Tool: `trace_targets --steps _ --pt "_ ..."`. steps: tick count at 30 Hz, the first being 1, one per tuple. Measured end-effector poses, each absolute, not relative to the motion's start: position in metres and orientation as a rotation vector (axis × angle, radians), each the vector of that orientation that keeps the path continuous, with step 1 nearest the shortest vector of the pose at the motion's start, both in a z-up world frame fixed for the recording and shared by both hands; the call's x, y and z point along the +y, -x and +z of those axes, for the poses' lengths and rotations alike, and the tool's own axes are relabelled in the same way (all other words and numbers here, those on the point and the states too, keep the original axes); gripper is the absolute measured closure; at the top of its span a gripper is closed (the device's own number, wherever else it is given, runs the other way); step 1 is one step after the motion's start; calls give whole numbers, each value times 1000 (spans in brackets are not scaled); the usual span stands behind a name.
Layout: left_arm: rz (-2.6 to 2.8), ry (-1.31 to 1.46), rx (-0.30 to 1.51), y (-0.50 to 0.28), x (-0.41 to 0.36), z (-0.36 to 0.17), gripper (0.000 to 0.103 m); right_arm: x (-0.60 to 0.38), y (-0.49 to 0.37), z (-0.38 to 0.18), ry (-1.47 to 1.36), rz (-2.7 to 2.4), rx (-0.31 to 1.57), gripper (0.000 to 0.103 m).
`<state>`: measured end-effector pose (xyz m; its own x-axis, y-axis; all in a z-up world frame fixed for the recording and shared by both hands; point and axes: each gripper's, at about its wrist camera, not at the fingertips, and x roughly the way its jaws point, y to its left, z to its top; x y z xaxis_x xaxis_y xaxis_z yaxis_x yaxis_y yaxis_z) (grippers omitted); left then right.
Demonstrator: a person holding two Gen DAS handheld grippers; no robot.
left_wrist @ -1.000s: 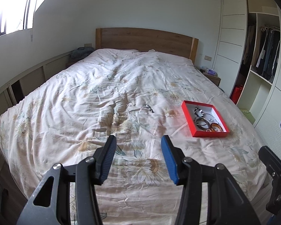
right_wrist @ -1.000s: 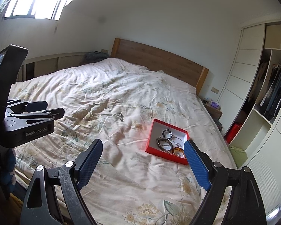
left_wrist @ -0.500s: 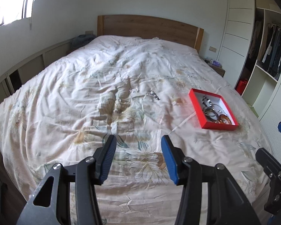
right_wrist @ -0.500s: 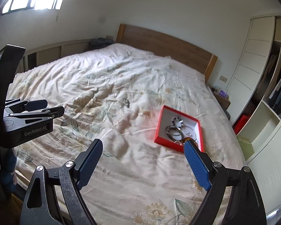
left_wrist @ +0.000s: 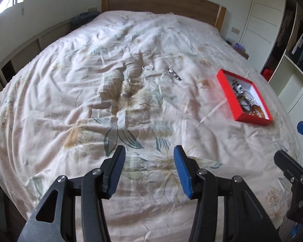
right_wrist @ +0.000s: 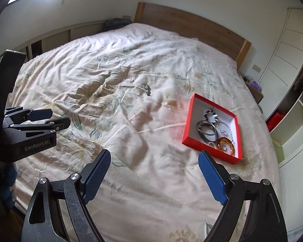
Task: Organize jewelry
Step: 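Grasp the second twisted hoop earring with the left tool while the right tool grasps the silver watch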
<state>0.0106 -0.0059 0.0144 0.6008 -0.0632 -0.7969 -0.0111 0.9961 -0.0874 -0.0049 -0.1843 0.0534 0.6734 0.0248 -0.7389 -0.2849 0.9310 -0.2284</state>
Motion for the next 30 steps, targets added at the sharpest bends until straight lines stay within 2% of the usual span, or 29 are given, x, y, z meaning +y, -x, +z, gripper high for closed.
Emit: trace_targets --steps 12,18,27,29,30 --pt "6 126 1061 -65 17 -28 55 -169 -58 26 348 254 911 16" --pt "-17 160 1079 -96 21 -34 55 -169 -100 9 320 289 933 23" --pt "-33 180 1033 -195 27 -35 55 -167 -204 -16 130 380 986 44" --pt "-38 179 1011 -220 28 -34 55 -166 -230 -24 82 389 996 54" --pt "-38 178 1004 -228 29 -34 55 -166 -242 -27 64 392 1000 56"
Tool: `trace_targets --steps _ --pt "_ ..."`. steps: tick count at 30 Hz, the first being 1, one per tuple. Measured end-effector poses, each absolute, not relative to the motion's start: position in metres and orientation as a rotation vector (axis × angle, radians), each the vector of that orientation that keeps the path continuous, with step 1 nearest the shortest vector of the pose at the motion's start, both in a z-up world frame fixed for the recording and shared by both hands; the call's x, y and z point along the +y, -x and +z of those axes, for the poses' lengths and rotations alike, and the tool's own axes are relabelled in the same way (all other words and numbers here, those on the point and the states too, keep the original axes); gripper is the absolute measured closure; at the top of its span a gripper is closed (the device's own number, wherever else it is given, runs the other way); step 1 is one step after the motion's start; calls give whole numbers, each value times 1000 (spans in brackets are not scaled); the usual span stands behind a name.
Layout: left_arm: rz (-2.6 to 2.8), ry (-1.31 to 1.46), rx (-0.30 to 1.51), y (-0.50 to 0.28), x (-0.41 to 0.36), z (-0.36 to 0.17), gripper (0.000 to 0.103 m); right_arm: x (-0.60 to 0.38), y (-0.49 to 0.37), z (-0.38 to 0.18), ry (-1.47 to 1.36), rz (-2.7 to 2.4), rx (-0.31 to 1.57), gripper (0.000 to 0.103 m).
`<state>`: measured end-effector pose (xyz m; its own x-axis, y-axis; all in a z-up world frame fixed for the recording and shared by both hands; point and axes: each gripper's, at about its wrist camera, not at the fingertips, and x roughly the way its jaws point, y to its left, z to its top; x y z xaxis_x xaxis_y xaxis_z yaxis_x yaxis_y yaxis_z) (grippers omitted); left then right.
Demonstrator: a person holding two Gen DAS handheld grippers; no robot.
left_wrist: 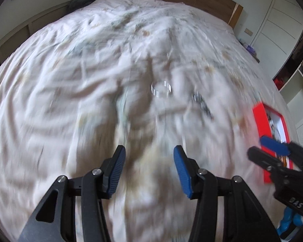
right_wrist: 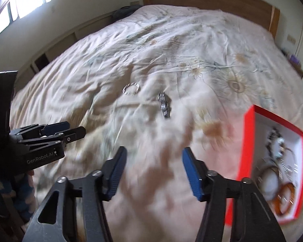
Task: Organize jewelry
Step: 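Grasp the second twisted hoop earring with the left tool while the right tool grasps the silver watch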
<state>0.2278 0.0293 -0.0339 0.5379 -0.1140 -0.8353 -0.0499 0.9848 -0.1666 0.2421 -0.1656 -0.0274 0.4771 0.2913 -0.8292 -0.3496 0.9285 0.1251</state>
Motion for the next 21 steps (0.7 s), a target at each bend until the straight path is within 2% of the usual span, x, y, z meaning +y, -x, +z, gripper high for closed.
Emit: trace_targets --steps 9,21 --pt "-69 145 966 -322 27 -54 55 -153 -323 -62 -2 404 1024 59" --pt "-143 72 962 -358 8 -86 55 -135 -361 -103 -6 434 1050 59"
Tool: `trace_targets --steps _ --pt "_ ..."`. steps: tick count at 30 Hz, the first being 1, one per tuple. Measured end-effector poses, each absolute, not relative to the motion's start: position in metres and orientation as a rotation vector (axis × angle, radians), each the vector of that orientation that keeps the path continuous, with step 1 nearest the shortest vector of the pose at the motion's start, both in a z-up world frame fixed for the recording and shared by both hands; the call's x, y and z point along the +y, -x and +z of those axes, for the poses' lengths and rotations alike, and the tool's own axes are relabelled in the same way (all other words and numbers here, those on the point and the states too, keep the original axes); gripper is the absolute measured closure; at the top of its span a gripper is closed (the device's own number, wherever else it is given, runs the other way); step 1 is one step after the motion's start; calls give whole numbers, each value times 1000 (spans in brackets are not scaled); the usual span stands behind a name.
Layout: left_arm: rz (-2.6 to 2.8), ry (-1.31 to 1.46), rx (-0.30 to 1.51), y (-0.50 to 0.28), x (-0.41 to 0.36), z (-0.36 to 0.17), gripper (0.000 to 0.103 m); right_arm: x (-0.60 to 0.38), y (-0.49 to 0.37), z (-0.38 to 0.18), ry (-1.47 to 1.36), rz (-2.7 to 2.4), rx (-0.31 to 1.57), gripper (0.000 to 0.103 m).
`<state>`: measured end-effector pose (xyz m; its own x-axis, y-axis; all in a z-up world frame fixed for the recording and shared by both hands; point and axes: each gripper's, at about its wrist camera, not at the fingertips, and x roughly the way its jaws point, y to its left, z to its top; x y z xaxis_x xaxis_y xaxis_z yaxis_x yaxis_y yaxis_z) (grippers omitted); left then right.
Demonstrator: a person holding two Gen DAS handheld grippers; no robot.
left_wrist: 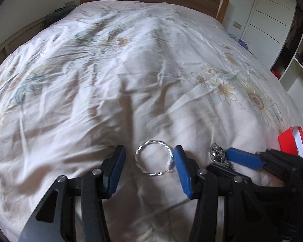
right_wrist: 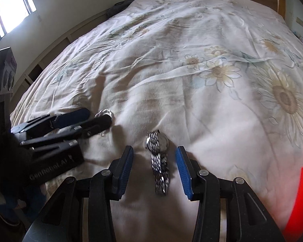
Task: Organize jewelry
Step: 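Grasp the second twisted hoop earring with the left tool while the right tool grasps the silver watch, then carry the hoop earring with the left tool while the right tool carries the watch into the box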
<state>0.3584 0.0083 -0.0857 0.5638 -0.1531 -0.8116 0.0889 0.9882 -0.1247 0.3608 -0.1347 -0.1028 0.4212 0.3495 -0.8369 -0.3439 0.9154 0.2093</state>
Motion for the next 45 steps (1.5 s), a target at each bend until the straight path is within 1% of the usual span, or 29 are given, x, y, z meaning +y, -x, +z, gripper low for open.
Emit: trace_targets --steps 4,6,8,9,15,19,28,32,36,41,45 --pt "-145 47 967 -361 5 -96 55 -136 -364 -109 -20 435 1046 59" --pt "-139 31 958 -360 3 -98 55 -135 -364 -111 -11 434 1037 62" --pt "-138 20 947 -358 2 -99 57 -137 -365 -112 -13 434 1032 78" --pt "-135 16 939 -357 2 -99 65 -139 -366 -113 -30 438 1033 78" --pt "-137 21 916 -347 1 -89 65 -148 -355 -103 -86 438 1020 78" --pt "-134 29 912 -332 1 -78 65 -157 -338 -86 -106 431 1007 78" --pt "-161 13 870 -287 -20 -25 65 -202 -283 -30 -142 393 935 78" --pt "-208 15 865 -268 -47 -5 65 -242 -255 -9 -174 335 901 78" --pt "-273 10 862 -252 -85 9 65 -284 -233 0 -197 265 882 78" --pt "-382 -7 876 -237 -147 16 65 -347 -212 -4 -233 165 883 78" --pt "-458 -48 888 -234 -200 12 65 -385 -214 -10 -240 114 890 78"
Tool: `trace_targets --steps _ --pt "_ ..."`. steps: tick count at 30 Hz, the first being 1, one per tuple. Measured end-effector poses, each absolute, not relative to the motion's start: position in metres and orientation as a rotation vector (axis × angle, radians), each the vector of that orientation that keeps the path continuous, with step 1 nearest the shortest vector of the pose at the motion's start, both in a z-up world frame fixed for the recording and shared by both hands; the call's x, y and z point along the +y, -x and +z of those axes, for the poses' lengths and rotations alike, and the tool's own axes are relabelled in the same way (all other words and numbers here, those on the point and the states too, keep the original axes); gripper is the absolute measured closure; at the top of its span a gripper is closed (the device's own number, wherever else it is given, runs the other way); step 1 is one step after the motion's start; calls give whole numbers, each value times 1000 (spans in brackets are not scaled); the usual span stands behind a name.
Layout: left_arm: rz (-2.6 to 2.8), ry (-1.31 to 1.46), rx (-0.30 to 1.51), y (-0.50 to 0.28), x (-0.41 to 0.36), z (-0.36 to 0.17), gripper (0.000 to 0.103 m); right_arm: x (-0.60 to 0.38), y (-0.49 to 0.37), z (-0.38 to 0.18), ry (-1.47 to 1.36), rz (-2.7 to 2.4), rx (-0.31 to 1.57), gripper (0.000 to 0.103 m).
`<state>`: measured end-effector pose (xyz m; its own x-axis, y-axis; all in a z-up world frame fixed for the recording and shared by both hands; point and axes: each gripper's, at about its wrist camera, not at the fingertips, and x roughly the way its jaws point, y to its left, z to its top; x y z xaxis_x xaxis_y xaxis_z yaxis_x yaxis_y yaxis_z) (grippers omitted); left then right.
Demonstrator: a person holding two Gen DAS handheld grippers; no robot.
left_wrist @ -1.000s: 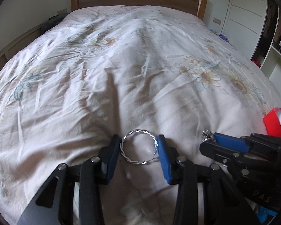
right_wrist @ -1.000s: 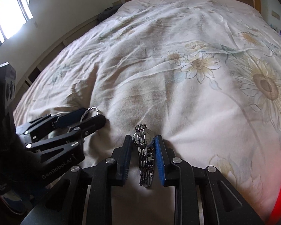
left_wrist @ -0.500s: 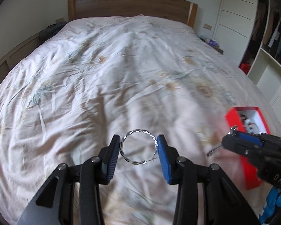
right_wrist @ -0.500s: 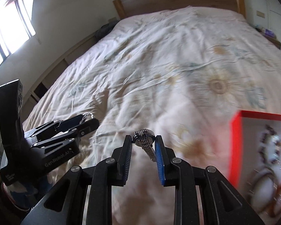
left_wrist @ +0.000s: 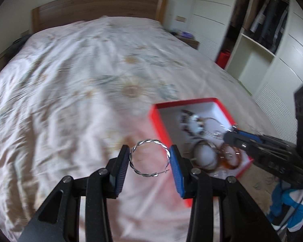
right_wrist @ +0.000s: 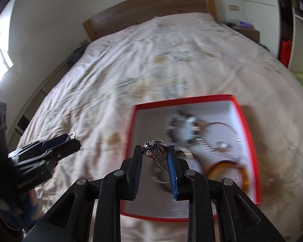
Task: Organize jewelry
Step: 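Carry the hoop earring with the left tool while the right tool carries the watch into the box, then open both tools to release the hoop earring and the watch into the box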
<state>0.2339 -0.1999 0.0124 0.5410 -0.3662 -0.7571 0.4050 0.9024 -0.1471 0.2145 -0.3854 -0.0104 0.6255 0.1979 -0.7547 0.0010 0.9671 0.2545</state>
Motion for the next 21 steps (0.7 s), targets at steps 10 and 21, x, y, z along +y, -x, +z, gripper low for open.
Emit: trace_targets --steps 10,21 --pt "-535 -130 923 -271 -294 -17 65 -443 -267 -50 -228 63 953 78" --pt "-506 -191 972 -308 -327 -62 65 -452 -287 -81 -173 51 1014 78"
